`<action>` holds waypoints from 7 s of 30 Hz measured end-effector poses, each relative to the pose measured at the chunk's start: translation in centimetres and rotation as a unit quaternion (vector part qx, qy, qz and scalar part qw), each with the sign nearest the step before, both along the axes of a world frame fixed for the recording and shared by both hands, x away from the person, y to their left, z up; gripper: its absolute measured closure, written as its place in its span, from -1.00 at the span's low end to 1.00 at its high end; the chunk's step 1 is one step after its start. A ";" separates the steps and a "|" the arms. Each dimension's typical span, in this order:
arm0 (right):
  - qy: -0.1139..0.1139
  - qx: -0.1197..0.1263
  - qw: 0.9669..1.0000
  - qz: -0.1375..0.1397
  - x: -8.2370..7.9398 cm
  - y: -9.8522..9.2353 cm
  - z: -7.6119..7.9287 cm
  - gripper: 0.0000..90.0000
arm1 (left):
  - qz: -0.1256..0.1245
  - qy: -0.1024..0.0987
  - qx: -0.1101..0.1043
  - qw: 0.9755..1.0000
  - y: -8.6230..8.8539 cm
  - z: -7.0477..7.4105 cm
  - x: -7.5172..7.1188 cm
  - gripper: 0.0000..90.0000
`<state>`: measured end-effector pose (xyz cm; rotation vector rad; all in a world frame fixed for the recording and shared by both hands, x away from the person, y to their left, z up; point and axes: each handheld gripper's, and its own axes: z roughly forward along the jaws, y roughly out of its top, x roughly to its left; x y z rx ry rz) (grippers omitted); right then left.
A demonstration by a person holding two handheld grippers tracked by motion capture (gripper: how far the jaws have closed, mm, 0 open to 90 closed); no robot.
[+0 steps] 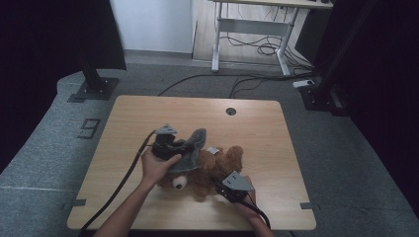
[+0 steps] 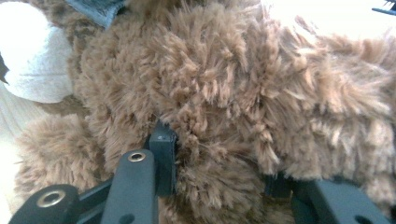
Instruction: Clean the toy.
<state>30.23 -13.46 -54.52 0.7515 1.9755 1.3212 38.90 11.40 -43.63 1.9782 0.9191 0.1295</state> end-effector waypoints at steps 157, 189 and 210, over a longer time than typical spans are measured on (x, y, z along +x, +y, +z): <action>0.115 0.028 0.992 -0.046 2.9 -3.5 2.3 0.20 | 0.049 -0.045 -0.037 0.997 5.1 -5.8 -0.7 0.75; 0.096 0.020 0.995 0.027 -0.4 -4.1 1.5 -0.03 | 0.023 -0.029 -0.048 0.998 8.1 -1.6 -3.3 0.72; 0.143 0.054 0.988 0.027 0.2 -4.6 0.9 -0.33 | -0.055 0.024 0.011 0.998 -3.4 -2.3 -0.2 0.75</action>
